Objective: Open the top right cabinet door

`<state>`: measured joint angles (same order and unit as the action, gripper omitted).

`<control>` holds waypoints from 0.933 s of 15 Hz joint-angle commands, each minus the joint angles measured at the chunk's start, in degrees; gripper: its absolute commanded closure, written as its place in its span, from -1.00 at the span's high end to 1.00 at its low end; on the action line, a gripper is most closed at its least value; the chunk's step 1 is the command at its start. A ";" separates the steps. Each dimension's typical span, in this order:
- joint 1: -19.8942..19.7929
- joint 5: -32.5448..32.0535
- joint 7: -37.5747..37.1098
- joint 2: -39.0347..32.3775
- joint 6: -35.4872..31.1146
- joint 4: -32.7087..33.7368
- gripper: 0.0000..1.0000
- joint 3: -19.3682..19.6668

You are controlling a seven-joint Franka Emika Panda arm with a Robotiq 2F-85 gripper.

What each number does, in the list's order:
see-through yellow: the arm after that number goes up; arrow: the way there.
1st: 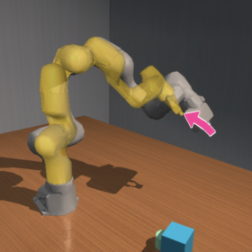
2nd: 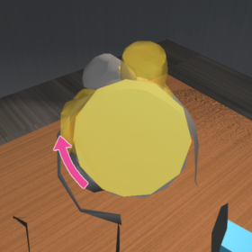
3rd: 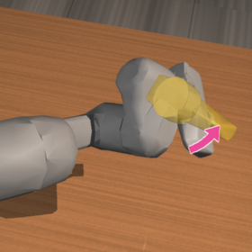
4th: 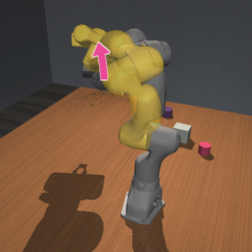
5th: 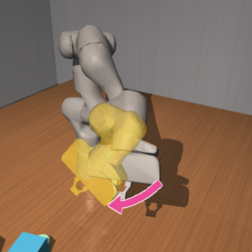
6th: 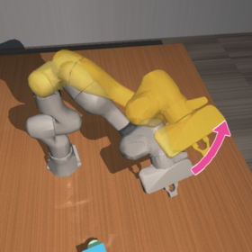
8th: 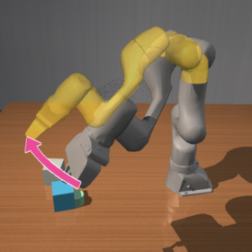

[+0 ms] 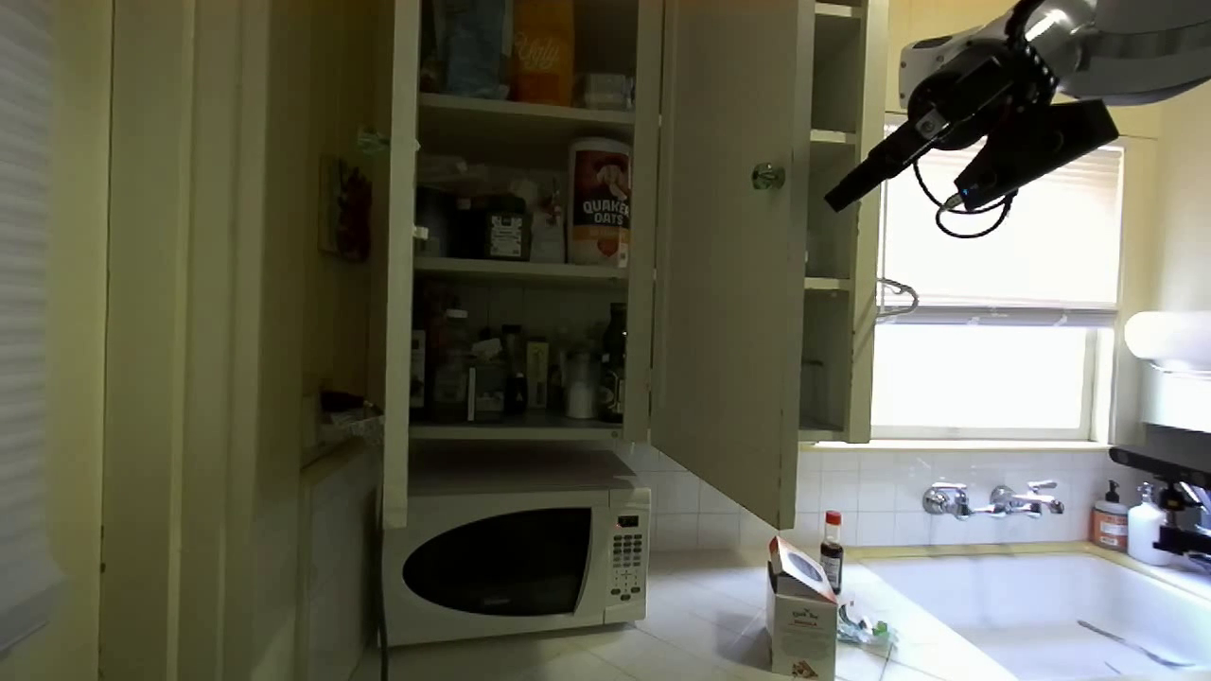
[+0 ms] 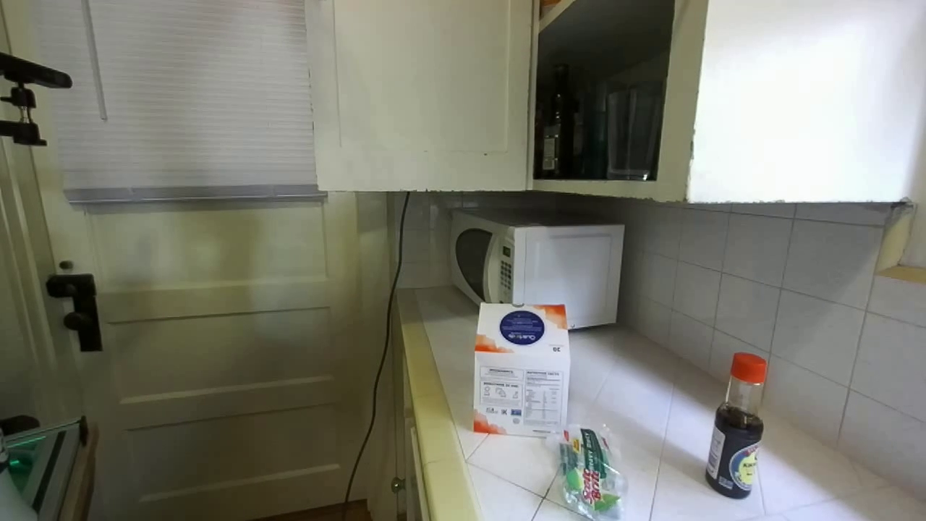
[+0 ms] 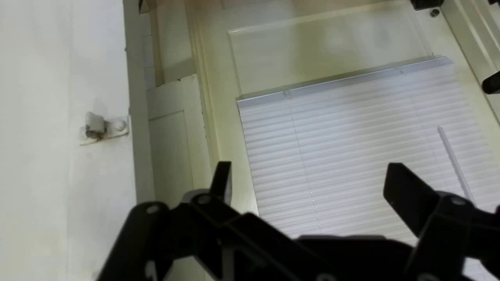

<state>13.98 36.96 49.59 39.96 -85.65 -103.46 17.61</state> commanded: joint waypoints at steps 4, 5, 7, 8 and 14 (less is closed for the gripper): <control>-5.41 0.23 0.40 2.31 1.16 3.36 1.00 -0.07; -5.75 0.13 0.05 2.25 1.37 3.94 1.00 0.19; -6.63 -0.26 -0.13 2.52 1.30 4.10 1.00 0.68; -7.72 -1.52 0.01 2.46 0.30 4.50 1.00 0.43; -9.97 -1.75 5.08 3.57 -16.80 -2.09 1.00 -1.55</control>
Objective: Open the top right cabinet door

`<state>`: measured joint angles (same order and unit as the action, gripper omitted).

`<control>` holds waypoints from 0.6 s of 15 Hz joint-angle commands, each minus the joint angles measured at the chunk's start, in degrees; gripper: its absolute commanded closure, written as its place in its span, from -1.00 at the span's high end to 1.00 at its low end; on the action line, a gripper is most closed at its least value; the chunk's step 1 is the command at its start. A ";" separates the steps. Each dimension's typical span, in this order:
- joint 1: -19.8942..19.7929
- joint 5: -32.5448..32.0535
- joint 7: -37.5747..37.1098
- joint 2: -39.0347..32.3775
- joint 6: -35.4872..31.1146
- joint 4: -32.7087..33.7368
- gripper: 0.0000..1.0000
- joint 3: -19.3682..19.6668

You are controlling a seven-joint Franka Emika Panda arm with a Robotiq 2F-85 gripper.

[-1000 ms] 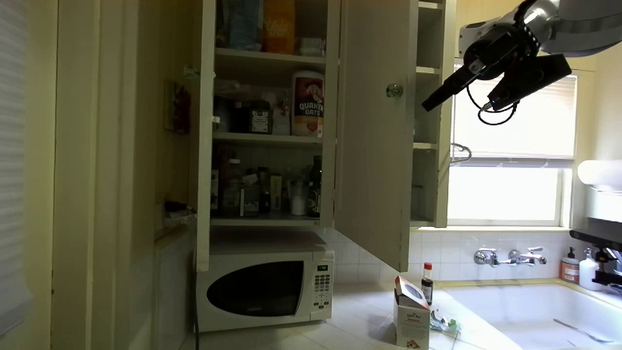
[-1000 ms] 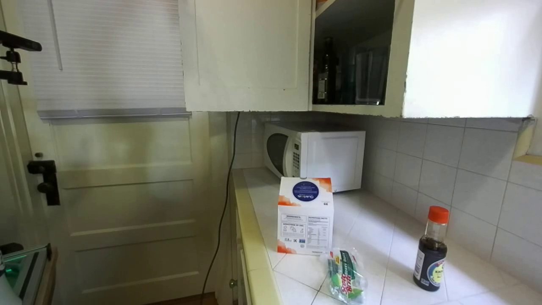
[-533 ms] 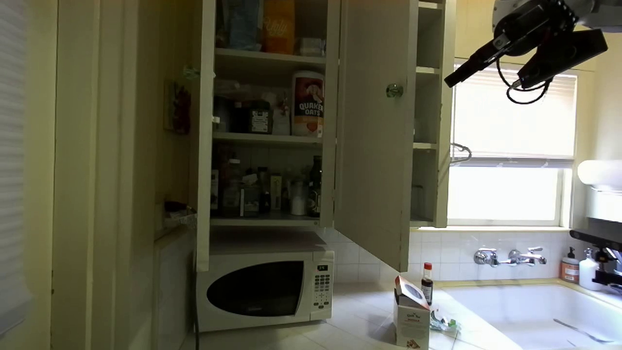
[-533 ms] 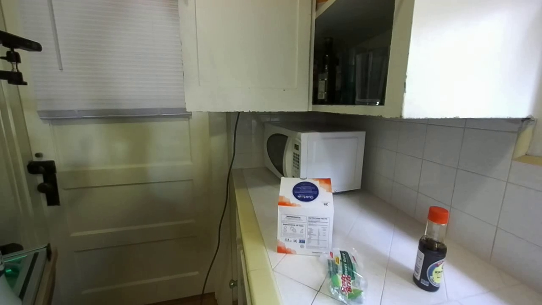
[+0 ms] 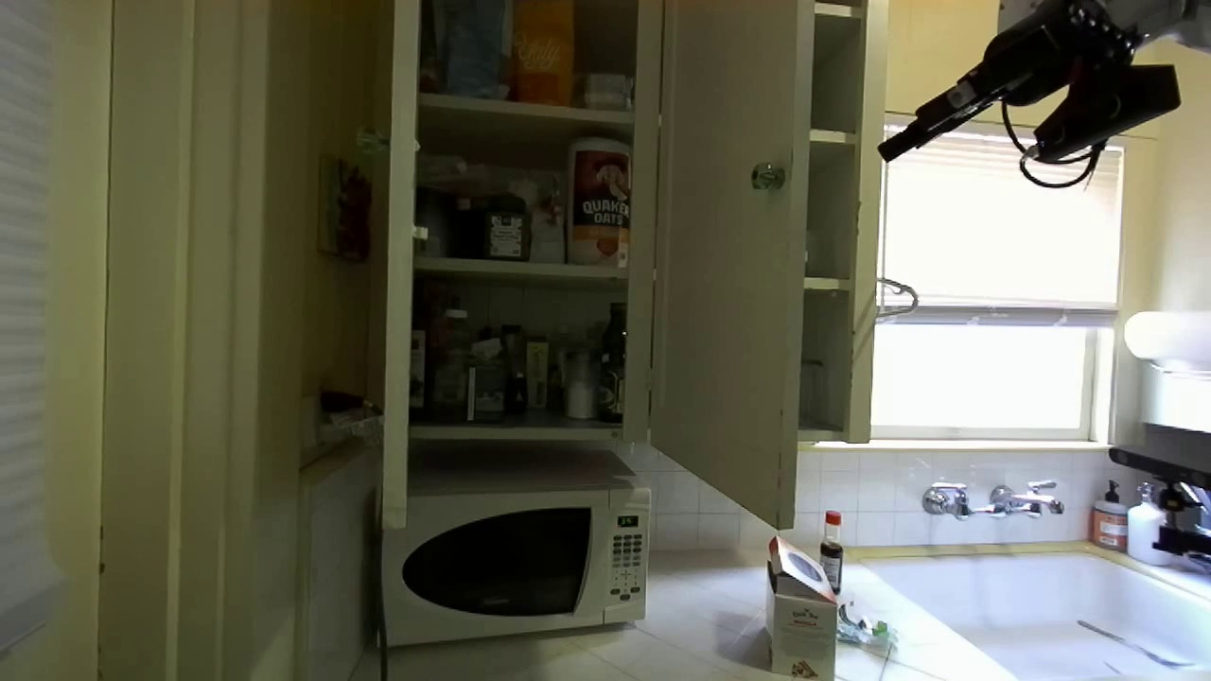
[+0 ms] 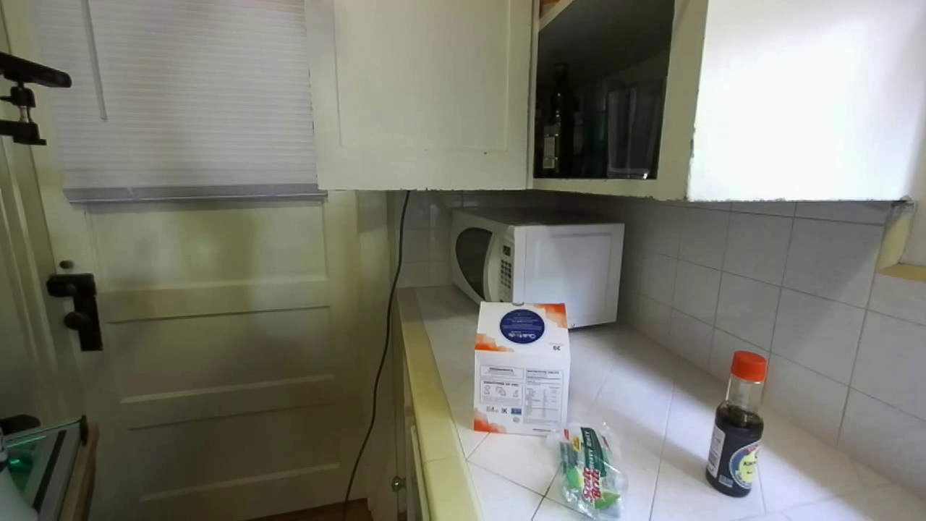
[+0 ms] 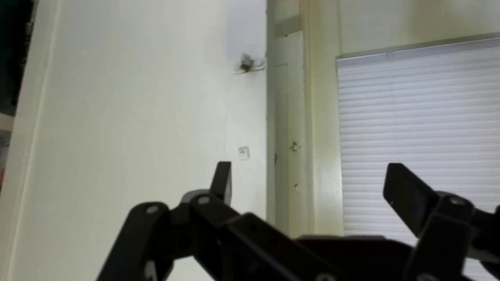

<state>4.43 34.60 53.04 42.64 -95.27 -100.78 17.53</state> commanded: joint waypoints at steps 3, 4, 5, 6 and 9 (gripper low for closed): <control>-0.06 0.60 -0.31 -0.50 -14.22 -8.00 1.00 -3.52; 1.02 -0.37 -0.16 -0.60 -10.84 -5.13 1.00 -1.85; 1.09 -0.41 -0.22 -0.96 -12.52 -6.18 1.00 -2.46; 1.11 -0.43 -0.24 -1.29 -13.36 -6.70 1.00 -2.83; 1.33 -0.02 -1.23 -1.62 -11.58 -5.87 1.00 -1.54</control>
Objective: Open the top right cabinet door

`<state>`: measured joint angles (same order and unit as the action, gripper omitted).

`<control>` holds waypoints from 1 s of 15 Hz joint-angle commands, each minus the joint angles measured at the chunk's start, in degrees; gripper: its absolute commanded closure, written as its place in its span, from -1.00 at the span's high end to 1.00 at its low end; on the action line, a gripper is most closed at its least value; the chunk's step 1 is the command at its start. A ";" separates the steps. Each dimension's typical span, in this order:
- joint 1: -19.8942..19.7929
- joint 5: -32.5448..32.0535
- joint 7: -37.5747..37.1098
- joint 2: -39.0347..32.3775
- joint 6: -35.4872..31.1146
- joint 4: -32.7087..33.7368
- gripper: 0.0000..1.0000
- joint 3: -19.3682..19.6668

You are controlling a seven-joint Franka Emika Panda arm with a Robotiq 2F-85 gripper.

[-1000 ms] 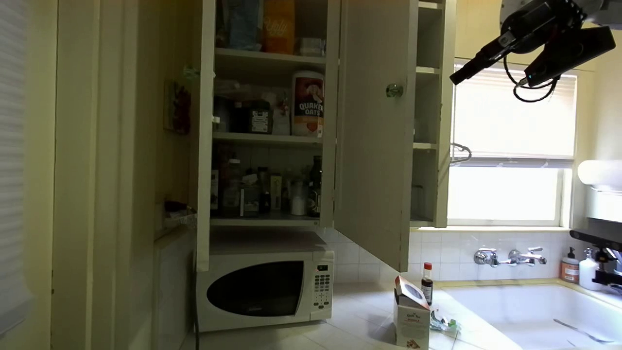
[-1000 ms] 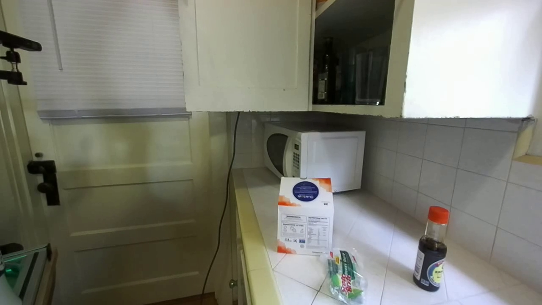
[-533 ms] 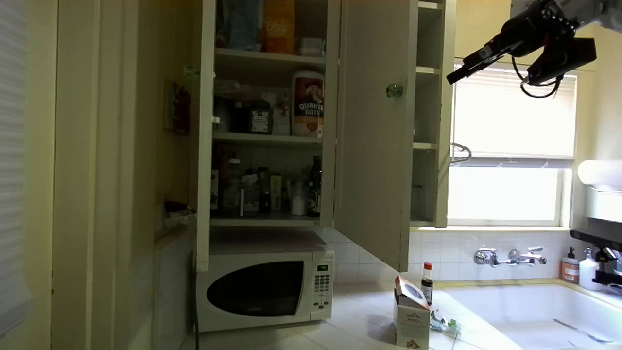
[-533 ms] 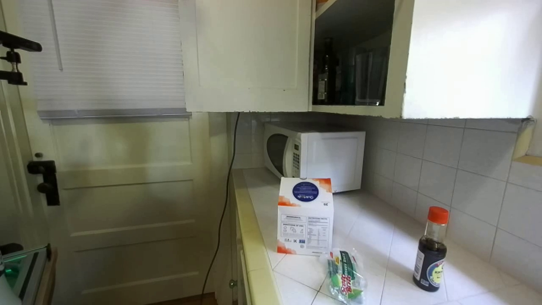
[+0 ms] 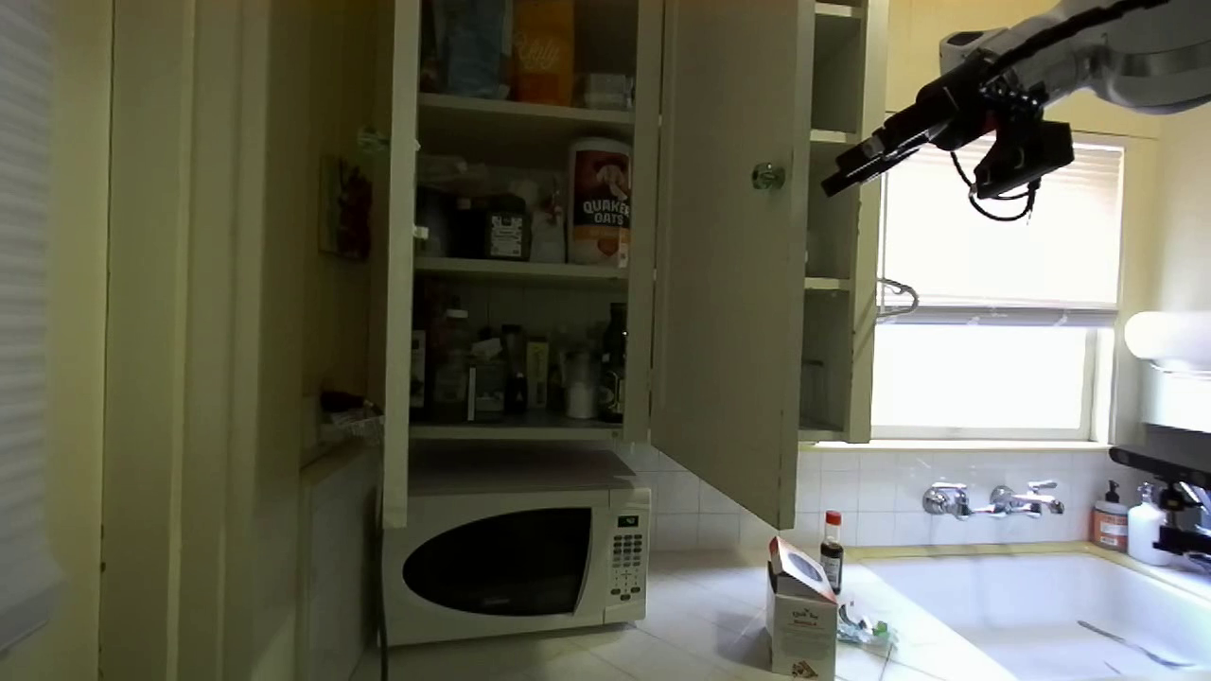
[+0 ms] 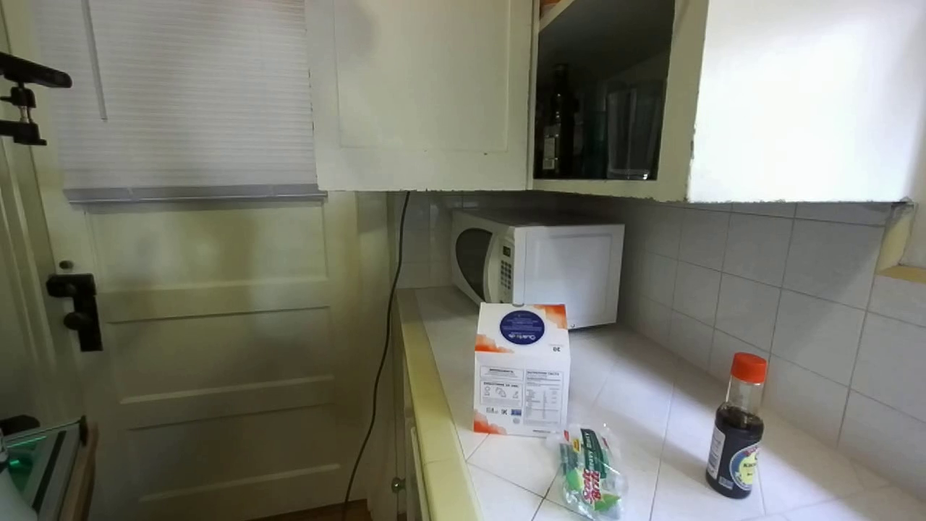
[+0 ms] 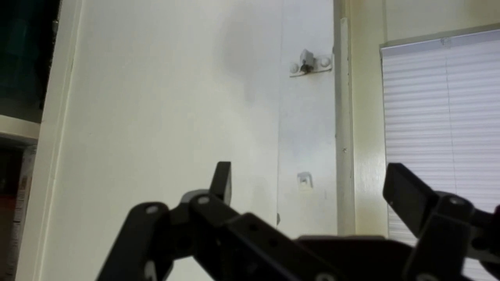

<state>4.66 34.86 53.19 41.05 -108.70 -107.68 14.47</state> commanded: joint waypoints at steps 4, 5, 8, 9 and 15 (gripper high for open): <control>3.04 2.28 -2.60 -0.83 5.23 1.03 1.00 3.57; 3.51 3.42 -2.36 -1.17 5.37 0.79 1.00 4.00; 3.93 6.01 -1.56 -2.59 4.51 0.29 1.00 4.38; 4.06 6.93 -1.53 -3.35 4.67 0.40 1.00 4.48; 4.02 12.92 -1.61 -7.31 9.86 1.43 1.00 3.91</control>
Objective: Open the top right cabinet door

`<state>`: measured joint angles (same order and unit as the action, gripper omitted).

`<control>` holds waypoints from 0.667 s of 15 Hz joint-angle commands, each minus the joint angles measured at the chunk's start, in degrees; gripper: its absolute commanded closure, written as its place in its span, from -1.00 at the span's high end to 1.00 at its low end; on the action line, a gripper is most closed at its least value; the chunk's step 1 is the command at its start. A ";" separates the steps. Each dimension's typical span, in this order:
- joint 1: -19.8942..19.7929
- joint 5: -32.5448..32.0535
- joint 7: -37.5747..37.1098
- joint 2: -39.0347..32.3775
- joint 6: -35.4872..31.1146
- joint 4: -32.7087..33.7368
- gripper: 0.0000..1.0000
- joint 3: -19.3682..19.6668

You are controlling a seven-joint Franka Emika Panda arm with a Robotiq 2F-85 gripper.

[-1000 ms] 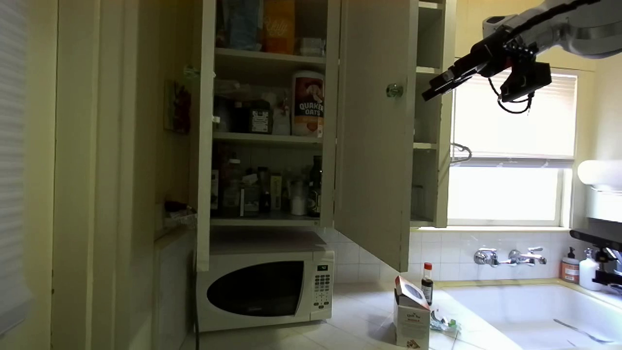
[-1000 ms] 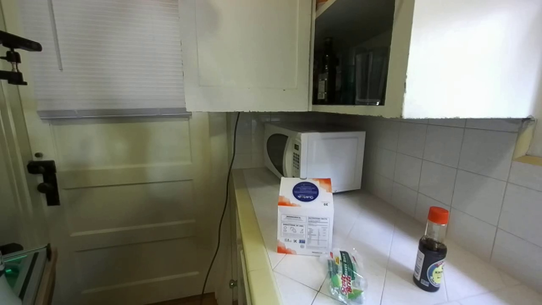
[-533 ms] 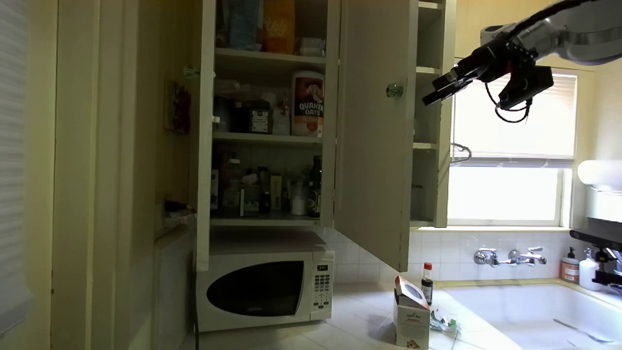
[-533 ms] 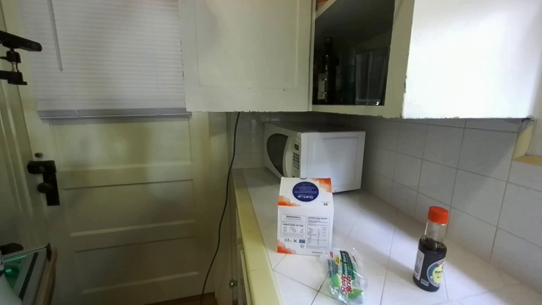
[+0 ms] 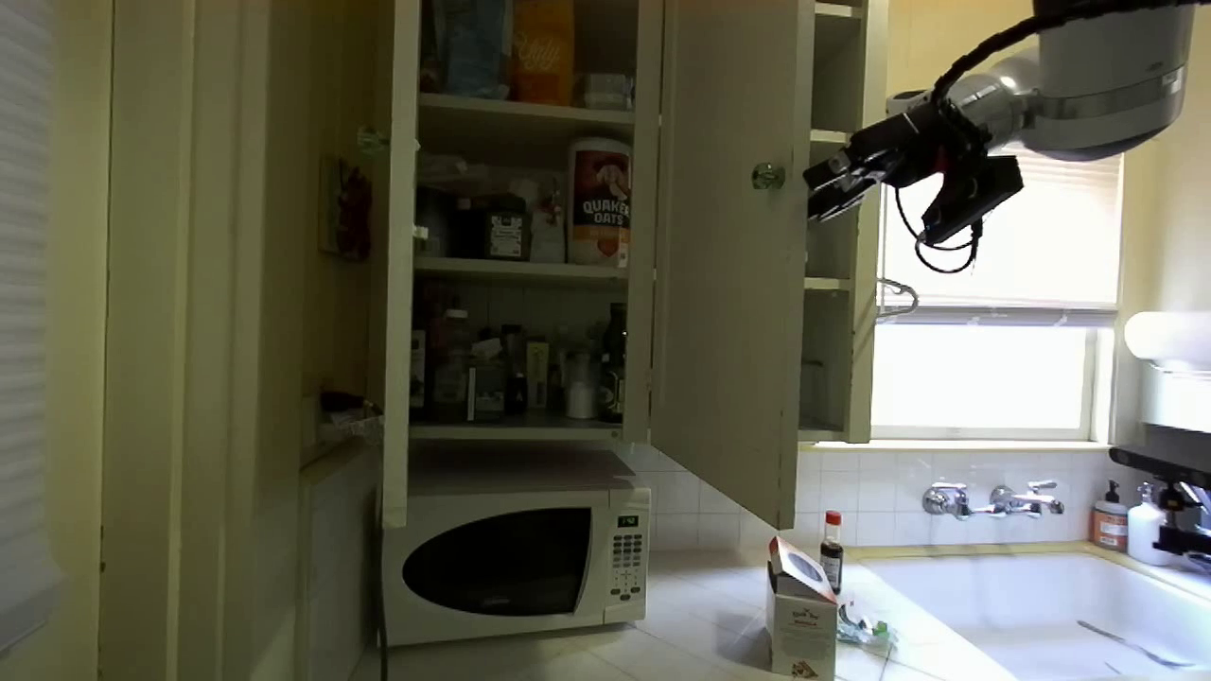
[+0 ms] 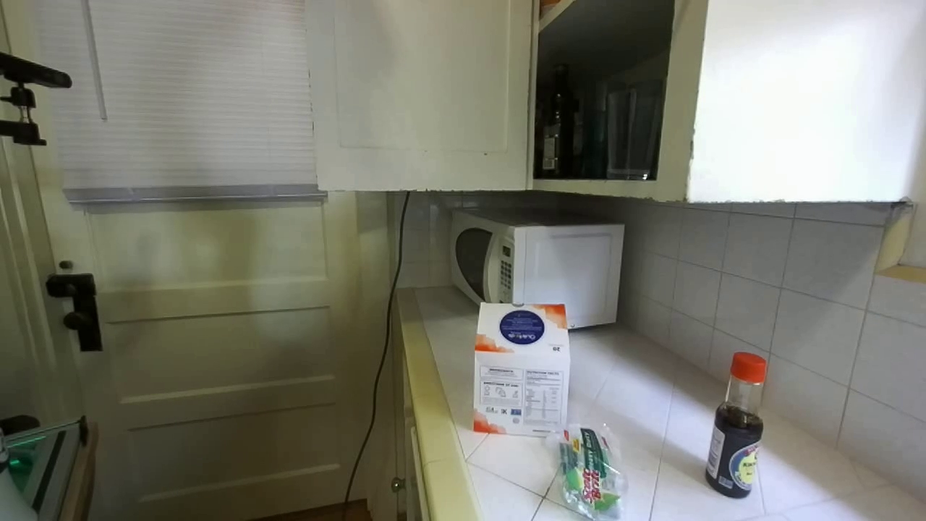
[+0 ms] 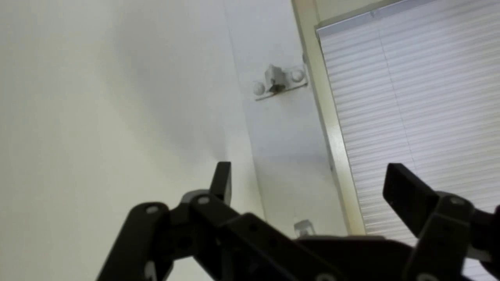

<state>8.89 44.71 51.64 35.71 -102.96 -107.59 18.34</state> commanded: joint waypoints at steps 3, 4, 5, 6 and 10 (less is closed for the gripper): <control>-0.96 5.45 0.21 -3.60 6.91 1.70 1.00 -0.60; -0.98 6.58 0.28 -4.13 7.91 1.83 1.00 -0.76; -1.23 7.39 0.35 -4.57 8.48 1.82 1.00 -1.13; -1.35 8.34 0.67 -5.01 8.86 1.76 1.00 -1.50; -2.56 10.25 0.86 -6.60 9.52 1.77 1.00 -3.42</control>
<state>8.40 52.65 51.84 30.67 -96.30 -106.65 16.31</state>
